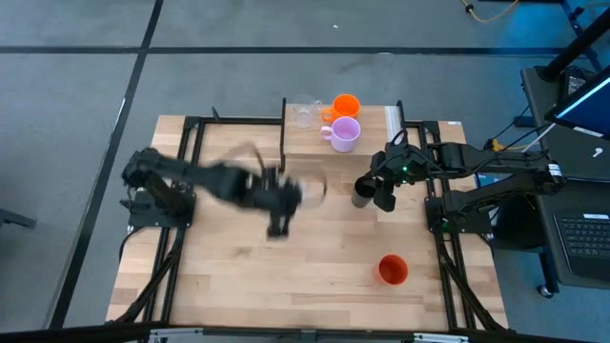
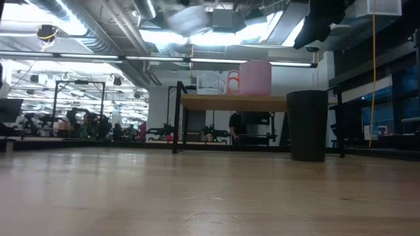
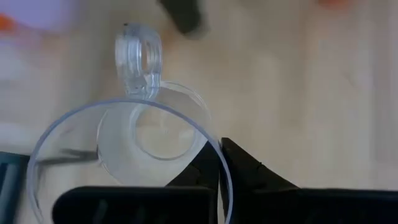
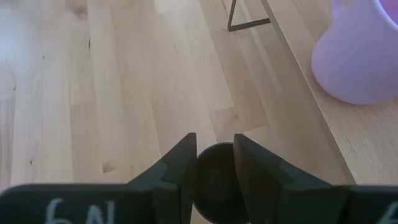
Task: Stack small to large cups/mugs on shelf
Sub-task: Align the transparent mug with the other transparent mug on the shelf
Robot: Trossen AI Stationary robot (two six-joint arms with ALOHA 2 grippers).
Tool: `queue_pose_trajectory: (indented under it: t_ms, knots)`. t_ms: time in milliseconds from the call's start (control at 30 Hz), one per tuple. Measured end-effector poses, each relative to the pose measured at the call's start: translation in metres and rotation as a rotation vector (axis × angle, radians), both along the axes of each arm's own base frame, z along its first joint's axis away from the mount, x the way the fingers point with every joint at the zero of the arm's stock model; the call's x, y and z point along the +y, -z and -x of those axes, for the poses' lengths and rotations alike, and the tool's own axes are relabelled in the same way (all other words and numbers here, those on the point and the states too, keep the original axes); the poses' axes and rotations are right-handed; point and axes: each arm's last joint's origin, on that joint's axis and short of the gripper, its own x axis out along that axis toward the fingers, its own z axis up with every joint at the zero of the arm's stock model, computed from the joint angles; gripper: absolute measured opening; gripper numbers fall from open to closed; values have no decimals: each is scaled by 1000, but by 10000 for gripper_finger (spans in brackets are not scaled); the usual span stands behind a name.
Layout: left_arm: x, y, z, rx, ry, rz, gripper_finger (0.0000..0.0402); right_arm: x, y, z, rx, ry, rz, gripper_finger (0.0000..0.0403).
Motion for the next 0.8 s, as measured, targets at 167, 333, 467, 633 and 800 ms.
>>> queue_pose_trajectory:
  t_ms: [167,333,467,633,800]
  knots:
    - [90,-49,-5,-117,-99,76,1,0,0,0,0,-1,1,108]
    - [163,-57,8,-145,-225,106,1,0,0,0,-1,-2,2,108]
    - [194,-46,3,-135,-236,143,1,0,0,0,-2,-3,3,108]
    - [209,-25,-18,-49,-199,182,0,0,0,0,1,-3,2,108]
    - [216,-10,-36,82,-215,194,0,0,0,0,3,-2,2,108]
